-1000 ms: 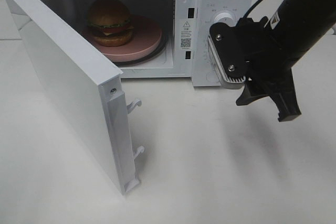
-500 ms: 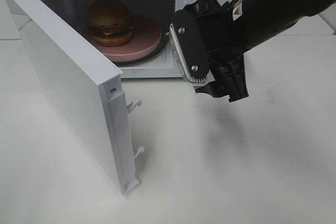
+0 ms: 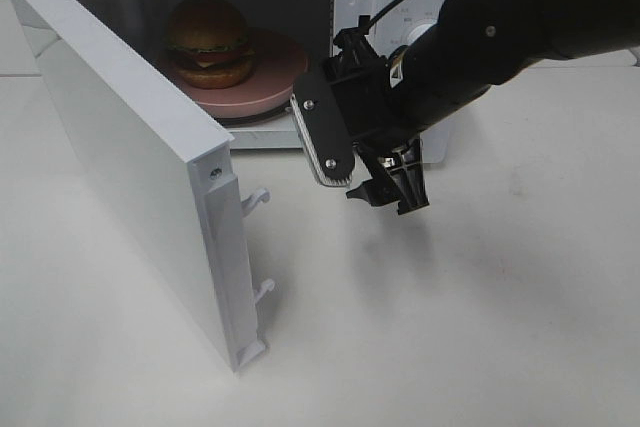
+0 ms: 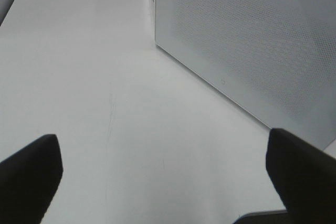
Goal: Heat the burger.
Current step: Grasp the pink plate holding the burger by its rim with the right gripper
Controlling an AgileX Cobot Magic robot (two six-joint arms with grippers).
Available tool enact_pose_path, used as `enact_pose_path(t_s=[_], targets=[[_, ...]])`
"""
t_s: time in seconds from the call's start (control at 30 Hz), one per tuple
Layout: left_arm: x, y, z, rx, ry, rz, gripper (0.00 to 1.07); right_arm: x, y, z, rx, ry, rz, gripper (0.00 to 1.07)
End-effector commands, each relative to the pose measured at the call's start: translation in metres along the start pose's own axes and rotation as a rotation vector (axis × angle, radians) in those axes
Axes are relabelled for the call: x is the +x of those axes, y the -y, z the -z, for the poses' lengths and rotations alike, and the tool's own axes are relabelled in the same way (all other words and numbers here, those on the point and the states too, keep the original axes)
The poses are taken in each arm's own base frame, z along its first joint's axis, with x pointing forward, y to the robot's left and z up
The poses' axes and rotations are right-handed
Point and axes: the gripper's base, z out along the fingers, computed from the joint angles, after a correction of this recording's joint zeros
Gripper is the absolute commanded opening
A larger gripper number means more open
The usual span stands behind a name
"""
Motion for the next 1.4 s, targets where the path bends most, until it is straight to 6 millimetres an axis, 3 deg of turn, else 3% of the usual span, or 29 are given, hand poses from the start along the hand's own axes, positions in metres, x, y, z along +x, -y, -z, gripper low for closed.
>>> enact_pose_path(t_s=[0.03, 0.7, 1.4], targets=[[0.0, 0.0, 0.002, 0.004, 0.026, -0.001, 0.98, -0.004, 0.015, -0.009, 0.013, 0.001, -0.033, 0.89], [0.0, 0.0, 0.002, 0.004, 0.026, -0.001, 0.98, -0.016, 0.069, -0.047, -0.005, -0.009, -0.158, 0.85], [0.0, 0.0, 0.002, 0.004, 0.026, -0.001, 0.98, -0.018, 0.088, -0.1, 0.004, -0.029, -0.197, 0.82]])
